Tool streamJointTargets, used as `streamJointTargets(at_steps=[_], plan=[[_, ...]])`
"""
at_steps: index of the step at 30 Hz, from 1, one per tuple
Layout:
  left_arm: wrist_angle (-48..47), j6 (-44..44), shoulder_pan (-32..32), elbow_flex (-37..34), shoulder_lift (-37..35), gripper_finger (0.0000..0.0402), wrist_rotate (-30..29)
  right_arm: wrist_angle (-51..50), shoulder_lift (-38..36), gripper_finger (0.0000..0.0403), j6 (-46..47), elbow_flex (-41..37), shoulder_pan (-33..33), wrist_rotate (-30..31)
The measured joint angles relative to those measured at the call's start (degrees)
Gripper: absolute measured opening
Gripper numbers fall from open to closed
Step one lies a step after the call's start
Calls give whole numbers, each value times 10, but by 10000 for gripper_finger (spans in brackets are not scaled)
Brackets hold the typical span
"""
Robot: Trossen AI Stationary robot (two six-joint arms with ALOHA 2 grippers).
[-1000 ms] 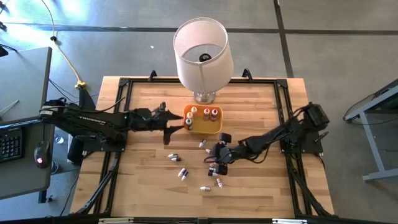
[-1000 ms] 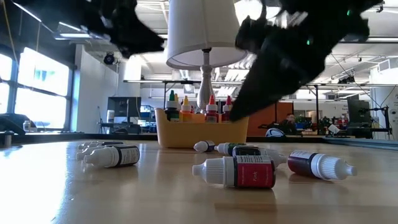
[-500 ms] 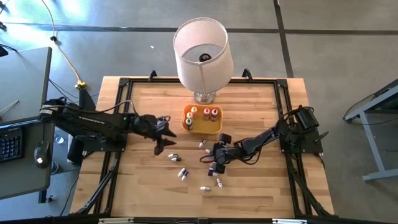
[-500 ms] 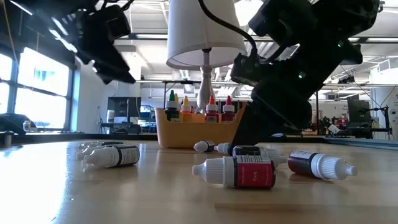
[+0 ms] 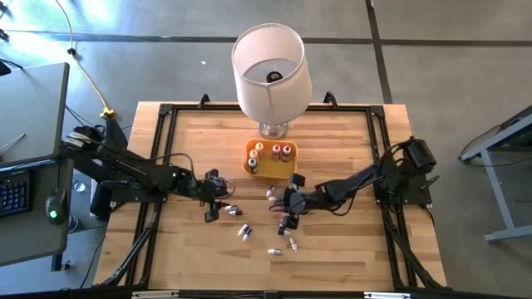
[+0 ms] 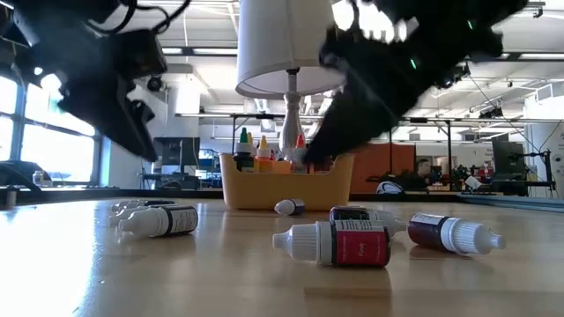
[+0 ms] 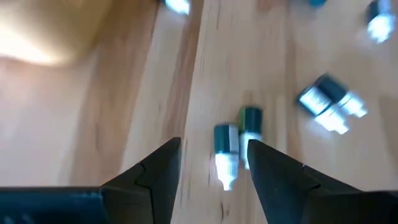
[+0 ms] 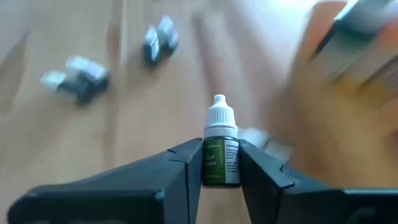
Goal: Pick & Place food coloring
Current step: Put the green food coloring bottle into the yellow bin, then put the blue food coloring bottle into the yellow bin
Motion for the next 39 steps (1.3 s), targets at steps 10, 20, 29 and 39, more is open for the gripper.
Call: streamJointTargets(at_steps=[10, 20, 29, 39], plan=[[59, -44, -11, 0, 127, 183, 9, -21, -45, 68, -150, 19, -114, 31], [65, -35, -11, 1, 144, 183, -7, -58, -42, 139, -130, 19, -188, -19], [72, -25, -11, 0, 146, 119, -28, -31, -42, 153, -139, 19, -181, -29], [126, -19, -11, 11, 140, 22, -56, -40, -51, 123, -138, 19, -129, -28]])
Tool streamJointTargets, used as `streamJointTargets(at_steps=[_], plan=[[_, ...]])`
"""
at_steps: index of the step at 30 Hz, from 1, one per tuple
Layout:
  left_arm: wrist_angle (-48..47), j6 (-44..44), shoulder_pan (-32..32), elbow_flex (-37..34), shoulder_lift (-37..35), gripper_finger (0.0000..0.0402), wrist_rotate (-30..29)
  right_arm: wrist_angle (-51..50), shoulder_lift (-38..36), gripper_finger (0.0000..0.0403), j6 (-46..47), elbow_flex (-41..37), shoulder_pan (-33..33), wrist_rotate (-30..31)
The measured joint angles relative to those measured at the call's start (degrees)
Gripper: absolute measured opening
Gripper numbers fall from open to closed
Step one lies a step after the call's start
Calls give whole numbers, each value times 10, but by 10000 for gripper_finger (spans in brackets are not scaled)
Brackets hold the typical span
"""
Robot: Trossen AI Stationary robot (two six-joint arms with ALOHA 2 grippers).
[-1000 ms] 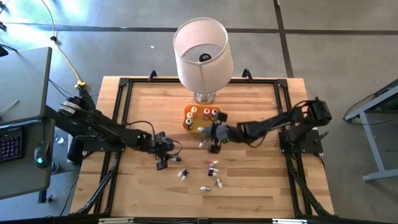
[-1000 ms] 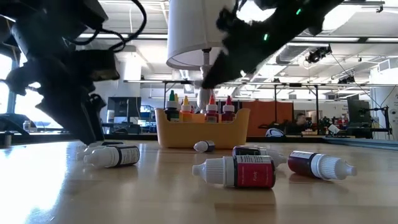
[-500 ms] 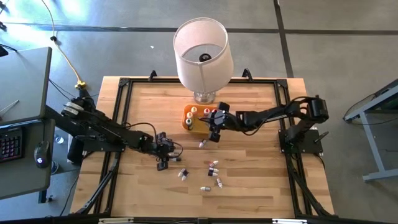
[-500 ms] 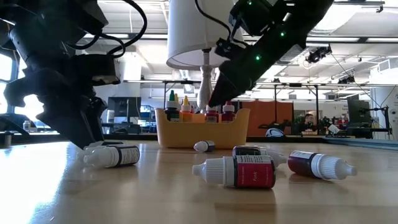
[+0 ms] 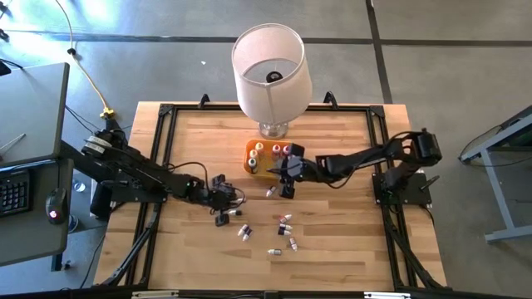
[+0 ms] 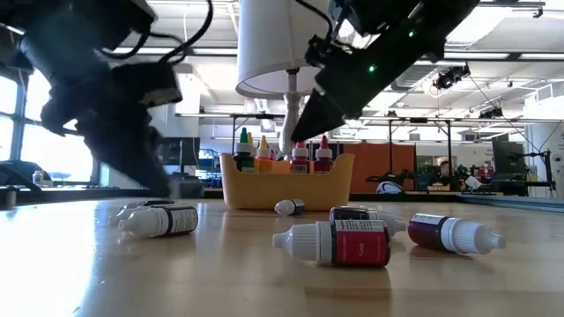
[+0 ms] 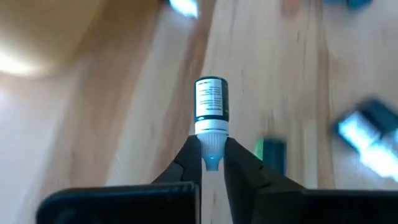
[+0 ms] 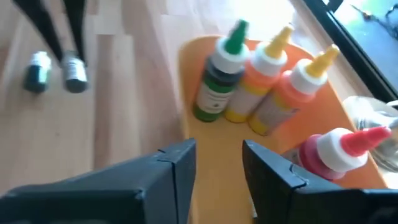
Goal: Pick & Place food coloring
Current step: Put the blue food coloring bottle into the yellow bin
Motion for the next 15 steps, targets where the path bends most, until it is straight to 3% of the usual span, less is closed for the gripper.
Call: streamJointTargets(at_steps=[8, 10, 15], plan=[[-4, 158, 16, 107, 0, 38, -113, -96, -57, 117, 58, 0, 60, 75], [-6, 189, 39, 135, 0, 39, -112, -142, -72, 117, 100, 0, 72, 80], [-4, 194, 122, 171, 11, 41, -43, -245, -88, 117, 202, 0, 95, 52]])
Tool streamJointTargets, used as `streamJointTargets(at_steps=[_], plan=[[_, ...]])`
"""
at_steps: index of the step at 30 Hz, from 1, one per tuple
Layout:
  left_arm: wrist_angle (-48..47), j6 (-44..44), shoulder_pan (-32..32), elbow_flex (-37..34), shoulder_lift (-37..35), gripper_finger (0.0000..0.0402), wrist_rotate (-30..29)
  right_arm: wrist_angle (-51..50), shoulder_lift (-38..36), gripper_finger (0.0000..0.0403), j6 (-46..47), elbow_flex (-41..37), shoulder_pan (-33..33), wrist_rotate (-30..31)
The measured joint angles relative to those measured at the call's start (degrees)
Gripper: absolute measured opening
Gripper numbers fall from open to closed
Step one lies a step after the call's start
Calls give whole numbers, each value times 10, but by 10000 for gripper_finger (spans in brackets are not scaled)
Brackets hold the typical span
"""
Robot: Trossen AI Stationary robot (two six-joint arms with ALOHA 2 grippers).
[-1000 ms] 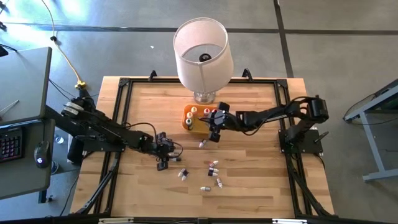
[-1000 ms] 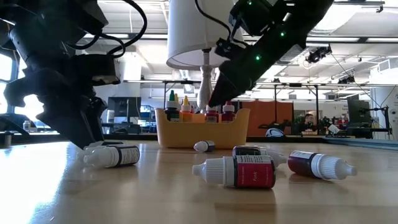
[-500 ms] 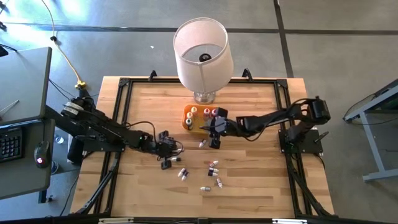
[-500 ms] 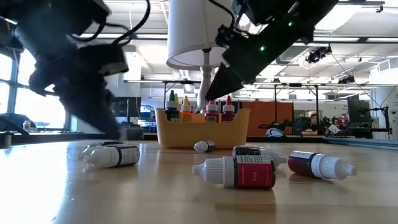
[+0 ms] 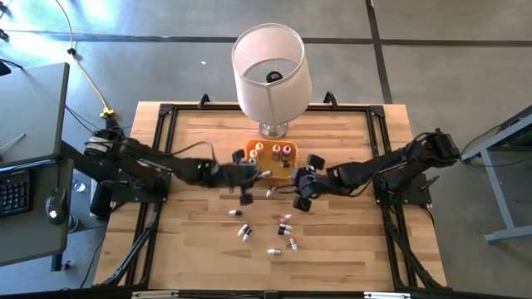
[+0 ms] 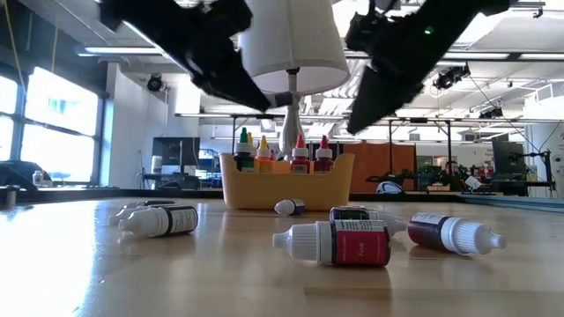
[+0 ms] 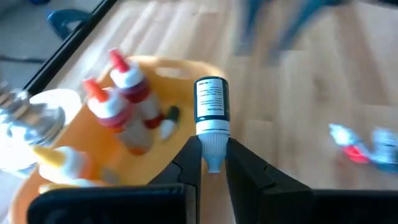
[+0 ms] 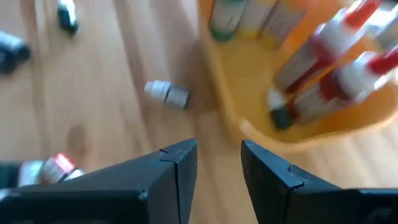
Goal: Pick & Place food coloring
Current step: Put the blue food coloring bottle into the yellow bin, then put the red food coloring bottle into the yellow bin
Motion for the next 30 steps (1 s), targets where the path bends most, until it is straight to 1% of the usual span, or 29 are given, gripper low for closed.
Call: streamJointTargets(at_steps=[2, 5, 7, 9, 14, 17, 22, 24, 26, 28, 30], plan=[[-5, 5, 33, 2, 12, 42, 15, 1, 0, 117, 17, -7, 10, -16], [-3, 15, 74, 10, 41, 54, 53, 47, 0, 117, 16, -33, 29, -43], [-2, 15, 92, 18, 62, 69, 88, 112, 2, 118, 1, -56, 46, -54], [-2, 15, 101, 25, 81, 89, 104, 191, 3, 120, -22, -85, 64, -68], [-4, 30, 103, 47, 104, 132, 99, 406, 23, 132, -50, -153, 103, -75], [-4, 30, 102, 63, 104, 142, 102, 476, 71, 144, -41, -171, 114, -75], [-51, 26, 98, 106, 91, 144, 130, 502, 157, 163, -44, -153, 115, -84], [-89, 27, 91, 130, 84, 144, 132, 505, 189, 167, -58, -140, 113, -93], [-126, 33, 82, 160, 81, 145, 133, 508, 207, 169, -59, -124, 107, -108], [-172, 45, 71, 191, 79, 145, 132, 483, 217, 168, -40, -110, 97, -126], [-221, 54, 59, 226, 79, 145, 130, 466, 218, 161, -23, -107, 91, -129]])
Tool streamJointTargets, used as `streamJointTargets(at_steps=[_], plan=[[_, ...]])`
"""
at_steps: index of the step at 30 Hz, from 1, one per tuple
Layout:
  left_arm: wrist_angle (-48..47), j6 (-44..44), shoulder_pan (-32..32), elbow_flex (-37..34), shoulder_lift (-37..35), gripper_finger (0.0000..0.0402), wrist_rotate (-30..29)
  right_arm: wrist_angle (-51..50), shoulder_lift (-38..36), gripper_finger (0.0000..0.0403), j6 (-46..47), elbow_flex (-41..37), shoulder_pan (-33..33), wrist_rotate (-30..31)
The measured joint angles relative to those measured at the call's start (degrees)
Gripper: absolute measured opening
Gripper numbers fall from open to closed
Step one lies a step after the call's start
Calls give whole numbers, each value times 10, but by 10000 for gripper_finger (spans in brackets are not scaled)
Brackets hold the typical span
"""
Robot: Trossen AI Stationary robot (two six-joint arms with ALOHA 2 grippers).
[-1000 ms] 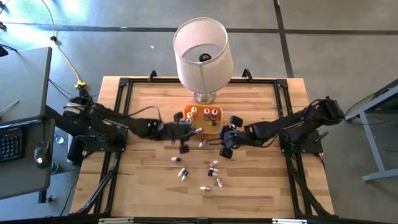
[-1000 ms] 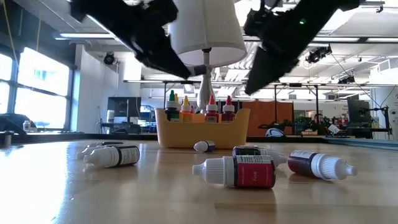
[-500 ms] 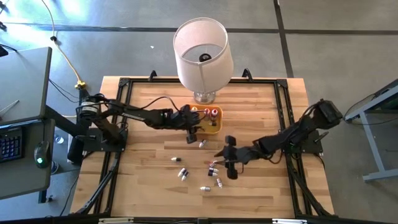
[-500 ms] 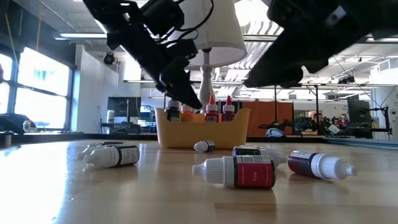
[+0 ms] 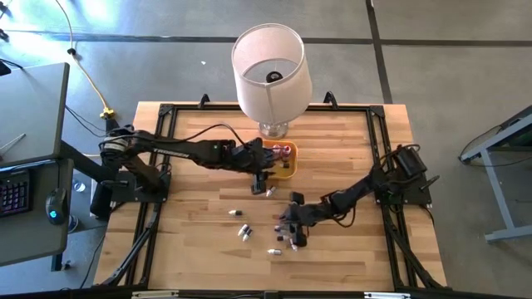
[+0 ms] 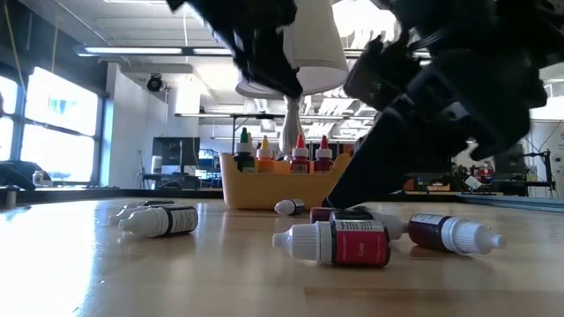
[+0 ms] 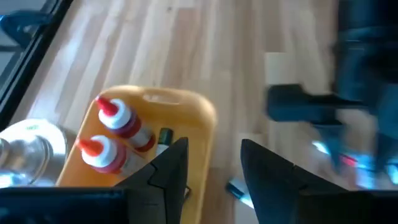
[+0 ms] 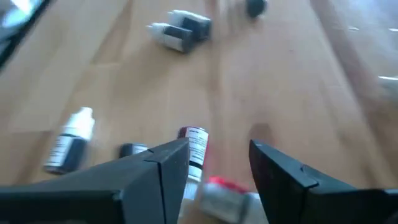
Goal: Pick & Place food coloring
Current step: Put the red food coloring bottle into the yellow bin
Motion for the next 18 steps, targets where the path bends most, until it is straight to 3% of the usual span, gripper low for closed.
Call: streamJointTargets(at_steps=[5, 10, 15, 18], plan=[[-133, 2, -38, 71, 0, 145, 2, -50, 0, 126, -25, -1, -6, 18], [-257, -46, -82, 90, 0, 145, -6, -78, -1, 103, -41, 0, -1, 19], [-306, -119, -129, 90, 2, 145, -72, -46, -13, 107, -76, -2, -2, 39], [-308, -143, -151, 90, 4, 145, -107, -145, -73, 113, -66, 12, -6, 39]])
